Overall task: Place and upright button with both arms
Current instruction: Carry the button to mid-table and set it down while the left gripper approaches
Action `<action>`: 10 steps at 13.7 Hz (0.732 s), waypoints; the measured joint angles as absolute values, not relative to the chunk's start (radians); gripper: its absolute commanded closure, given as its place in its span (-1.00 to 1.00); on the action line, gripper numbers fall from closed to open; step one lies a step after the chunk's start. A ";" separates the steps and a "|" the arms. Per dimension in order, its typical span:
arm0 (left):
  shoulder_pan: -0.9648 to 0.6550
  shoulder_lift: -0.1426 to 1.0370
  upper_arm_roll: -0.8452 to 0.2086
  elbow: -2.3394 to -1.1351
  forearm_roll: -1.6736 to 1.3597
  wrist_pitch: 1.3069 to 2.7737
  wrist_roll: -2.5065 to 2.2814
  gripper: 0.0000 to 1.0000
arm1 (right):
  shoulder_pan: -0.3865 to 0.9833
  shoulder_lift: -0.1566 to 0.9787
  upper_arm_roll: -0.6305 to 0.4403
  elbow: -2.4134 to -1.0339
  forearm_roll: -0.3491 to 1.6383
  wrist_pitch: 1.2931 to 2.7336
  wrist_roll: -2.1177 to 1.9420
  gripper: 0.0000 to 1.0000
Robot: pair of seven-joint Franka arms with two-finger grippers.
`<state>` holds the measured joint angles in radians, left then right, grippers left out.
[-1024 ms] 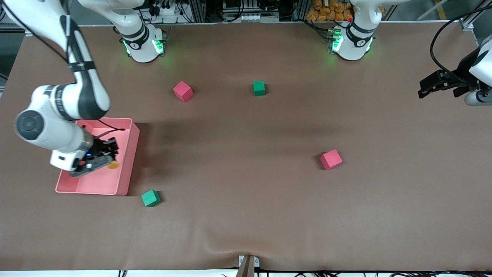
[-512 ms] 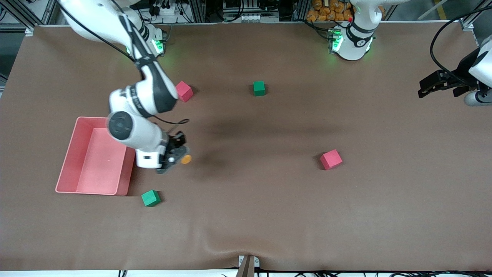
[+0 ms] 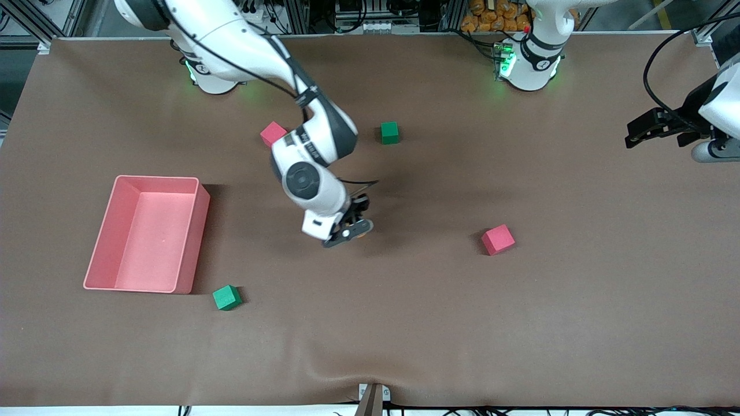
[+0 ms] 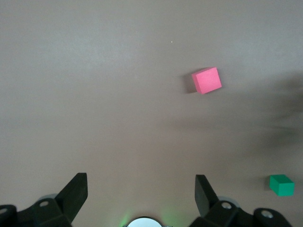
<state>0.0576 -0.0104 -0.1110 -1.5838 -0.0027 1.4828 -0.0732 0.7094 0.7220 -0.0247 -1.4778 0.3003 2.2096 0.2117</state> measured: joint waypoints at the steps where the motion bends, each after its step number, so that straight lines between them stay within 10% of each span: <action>1: 0.057 -0.006 -0.112 -1.589 -0.003 1.482 -0.073 -1.00 | 0.732 0.739 -0.025 -1.451 0.300 2.211 0.280 1.00; 3: 0.057 0.005 -0.114 -1.598 -0.003 1.481 -0.073 -1.00 | 0.769 0.797 -0.025 -1.379 0.301 2.211 0.438 0.97; 5: 0.054 0.025 -0.117 -1.600 -0.003 1.481 -0.073 -1.00 | 0.802 0.881 -0.026 -1.295 0.301 2.219 0.554 0.47; 7: 0.045 0.043 -0.121 -1.600 -0.003 1.481 -0.072 -1.00 | 0.816 0.936 -0.028 -1.253 0.301 2.227 0.589 -0.99; 10: 0.000 0.073 -0.130 -1.600 -0.003 1.481 -0.072 -1.00 | 0.812 0.945 -0.039 -1.234 0.301 2.221 0.610 -1.00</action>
<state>-0.0001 0.0729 -0.1298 -1.6001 -0.0031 1.4806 -0.0722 0.8125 0.9448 -0.0393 -1.2343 0.3005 2.2207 0.6104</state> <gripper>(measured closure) 0.000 0.304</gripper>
